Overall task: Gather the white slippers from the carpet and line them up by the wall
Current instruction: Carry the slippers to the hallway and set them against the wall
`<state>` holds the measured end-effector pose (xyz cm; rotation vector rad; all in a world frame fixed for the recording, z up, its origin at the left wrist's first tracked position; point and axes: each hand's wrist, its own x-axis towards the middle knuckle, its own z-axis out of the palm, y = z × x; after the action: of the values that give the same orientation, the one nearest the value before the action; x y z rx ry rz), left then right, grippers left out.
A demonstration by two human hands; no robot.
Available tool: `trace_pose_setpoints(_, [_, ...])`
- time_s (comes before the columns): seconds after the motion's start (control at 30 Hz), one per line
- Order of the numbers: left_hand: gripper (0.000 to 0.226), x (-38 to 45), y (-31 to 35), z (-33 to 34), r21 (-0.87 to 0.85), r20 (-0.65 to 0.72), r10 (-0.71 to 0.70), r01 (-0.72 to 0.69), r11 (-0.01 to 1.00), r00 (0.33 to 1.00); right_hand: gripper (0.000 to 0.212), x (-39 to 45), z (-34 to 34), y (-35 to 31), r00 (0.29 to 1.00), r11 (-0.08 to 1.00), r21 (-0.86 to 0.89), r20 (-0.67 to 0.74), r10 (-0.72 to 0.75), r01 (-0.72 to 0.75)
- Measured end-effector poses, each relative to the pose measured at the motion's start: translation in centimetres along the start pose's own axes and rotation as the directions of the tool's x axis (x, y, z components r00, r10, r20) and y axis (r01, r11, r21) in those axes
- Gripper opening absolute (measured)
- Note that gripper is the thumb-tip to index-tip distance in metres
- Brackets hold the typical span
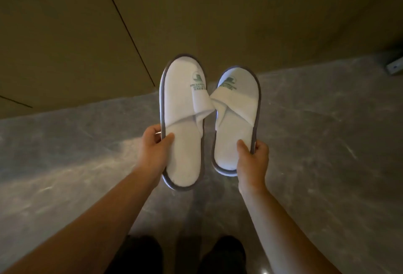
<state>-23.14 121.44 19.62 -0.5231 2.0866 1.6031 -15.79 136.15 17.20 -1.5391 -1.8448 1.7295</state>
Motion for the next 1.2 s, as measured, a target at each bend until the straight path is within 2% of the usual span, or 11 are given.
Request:
trace_pose_setpoints(0.2, [0.011,10.8,-10.1,4.8,-0.010,-0.075,0.046,-0.047,0.999,0.996,0.038,11.0,5.8,11.2,0.994,0.998,0.030,-0.093,0.054,-0.051])
trace_pose_setpoints(0.37, [0.010,15.6,-14.0,5.5,0.032,-0.018,0.081,-0.081,0.996,0.997,0.044,16.9,7.6,15.3,0.986,0.999,0.036,-0.166,0.035,-0.029])
trace_pose_setpoints(0.5, [0.008,16.1,-14.9,4.8,0.022,-0.022,0.075,-0.074,0.997,0.997,0.076,16.5,7.6,15.5,0.979,0.937,-0.339,-0.149,-0.139,0.082])
trace_pose_setpoints(0.57, [0.008,15.7,-14.9,4.5,-0.031,-0.007,0.038,-0.038,0.999,0.999,0.075,14.8,8.1,15.3,0.970,0.908,-0.379,-0.089,-0.226,0.177])
trace_pose_setpoints(0.6, [0.008,15.6,-14.9,4.3,-0.057,0.005,0.024,-0.024,0.998,1.000,0.070,13.8,8.6,15.1,0.974,0.924,-0.321,-0.028,-0.227,0.206])
trace_pose_setpoints(0.67, [0.010,15.7,-15.1,4.1,-0.103,0.032,0.016,-0.012,0.995,0.999,0.055,12.0,10.4,14.7,0.975,0.978,-0.130,0.167,-0.143,0.166])
trace_pose_setpoints(0.73, [0.010,16.0,-15.2,3.9,-0.152,0.068,0.028,-0.017,0.988,0.997,0.047,10.6,12.3,14.5,0.934,0.998,-0.010,0.352,-0.058,0.065])
trace_pose_setpoints(0.87, [0.015,16.9,-15.7,2.1,-0.216,0.105,0.021,0.002,0.976,0.994,0.041,9.1,15.1,14.5,0.910,0.995,-0.027,0.407,-0.075,0.094])
trace_pose_setpoints(0.93, [0.027,17.4,-16.4,0.4,-0.134,0.116,0.009,0.007,0.991,0.993,0.041,8.6,16.2,14.8,0.905,0.995,-0.028,0.419,-0.077,0.098])
trace_pose_setpoints(1.03, [0.058,18.8,-18.8,-3.0,0.243,0.069,0.060,-0.075,0.967,0.996,0.040,7.8,17.9,15.8,0.889,0.986,-0.102,0.451,-0.076,0.136])
trace_pose_setpoints(1.2, [0.079,21.1,-22.8,-8.4,0.727,0.128,0.147,-0.193,0.659,0.981,0.035,7.8,20.5,18.1,0.870,0.946,-0.232,0.485,-0.089,0.226])
